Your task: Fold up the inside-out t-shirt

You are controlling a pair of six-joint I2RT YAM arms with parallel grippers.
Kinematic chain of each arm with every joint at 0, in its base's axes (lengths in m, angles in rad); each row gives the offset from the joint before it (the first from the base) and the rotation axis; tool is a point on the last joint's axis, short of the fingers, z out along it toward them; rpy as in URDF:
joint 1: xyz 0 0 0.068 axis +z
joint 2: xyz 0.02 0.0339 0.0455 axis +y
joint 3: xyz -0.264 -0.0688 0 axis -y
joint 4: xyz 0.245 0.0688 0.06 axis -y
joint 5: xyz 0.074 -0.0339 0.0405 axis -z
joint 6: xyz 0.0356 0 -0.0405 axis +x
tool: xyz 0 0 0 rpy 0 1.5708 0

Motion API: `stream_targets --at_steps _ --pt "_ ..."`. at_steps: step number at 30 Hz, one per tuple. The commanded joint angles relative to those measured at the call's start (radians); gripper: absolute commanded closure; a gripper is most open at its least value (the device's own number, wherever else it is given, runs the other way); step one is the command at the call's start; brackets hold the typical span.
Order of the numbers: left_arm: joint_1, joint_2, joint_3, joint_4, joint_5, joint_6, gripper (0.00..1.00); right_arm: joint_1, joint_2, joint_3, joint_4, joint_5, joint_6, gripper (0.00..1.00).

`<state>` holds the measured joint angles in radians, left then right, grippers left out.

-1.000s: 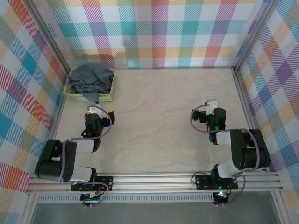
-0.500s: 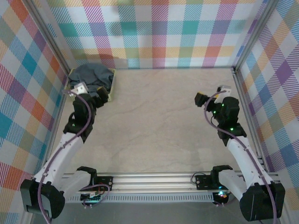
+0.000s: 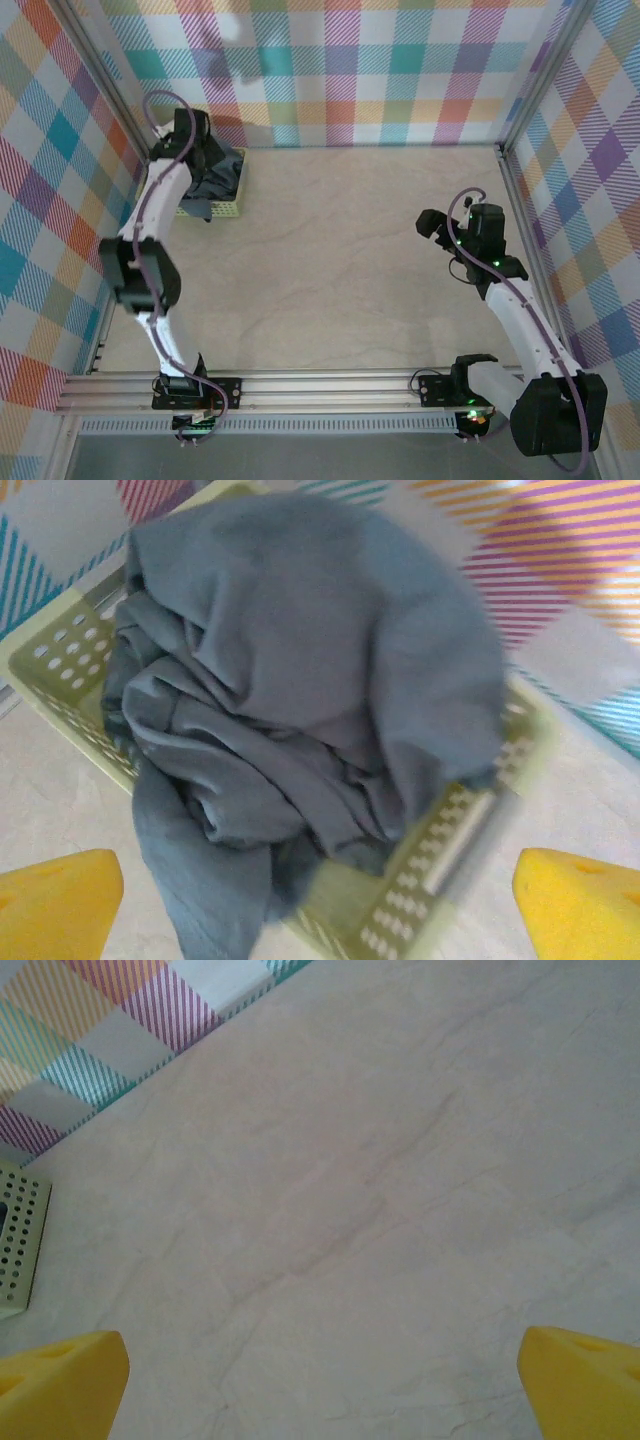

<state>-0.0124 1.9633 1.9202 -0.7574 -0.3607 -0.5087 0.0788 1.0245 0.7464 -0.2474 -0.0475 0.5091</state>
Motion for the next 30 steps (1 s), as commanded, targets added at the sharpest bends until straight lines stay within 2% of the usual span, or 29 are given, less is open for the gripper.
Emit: stream_targets --at_steps 1,7,13,20,23,24,25,27,30 --pt "0.063 0.162 0.209 -0.268 0.013 -0.047 0.0 0.001 0.006 0.016 -0.016 -0.059 -0.002 0.0" --pt "0.112 0.432 0.526 -0.36 0.045 -0.055 0.0 0.002 0.046 -0.016 0.001 -0.088 0.015 0.0" --pt "0.124 0.52 0.54 -0.295 0.113 -0.087 0.02 0.002 0.101 -0.005 0.013 -0.136 0.027 0.0" --pt "0.124 0.574 0.547 -0.239 0.153 -0.09 0.19 0.002 0.099 -0.01 0.017 -0.142 0.032 0.0" --pt "0.126 0.595 0.576 -0.245 0.179 -0.089 0.34 0.003 0.094 -0.006 0.008 -0.137 0.034 0.0" --pt "0.127 0.597 0.583 -0.246 0.187 -0.089 0.42 0.002 0.091 -0.003 0.001 -0.135 0.035 0.0" --pt "0.127 0.597 0.592 -0.247 0.196 -0.092 0.55 0.001 0.087 -0.001 -0.006 -0.134 0.035 0.0" --pt "0.13 0.586 0.601 -0.242 0.224 -0.097 0.71 0.002 0.076 0.004 -0.018 -0.13 0.035 0.0" --pt "0.13 0.544 0.615 -0.233 0.257 -0.097 0.87 0.002 0.047 0.008 -0.039 -0.123 0.035 0.0"
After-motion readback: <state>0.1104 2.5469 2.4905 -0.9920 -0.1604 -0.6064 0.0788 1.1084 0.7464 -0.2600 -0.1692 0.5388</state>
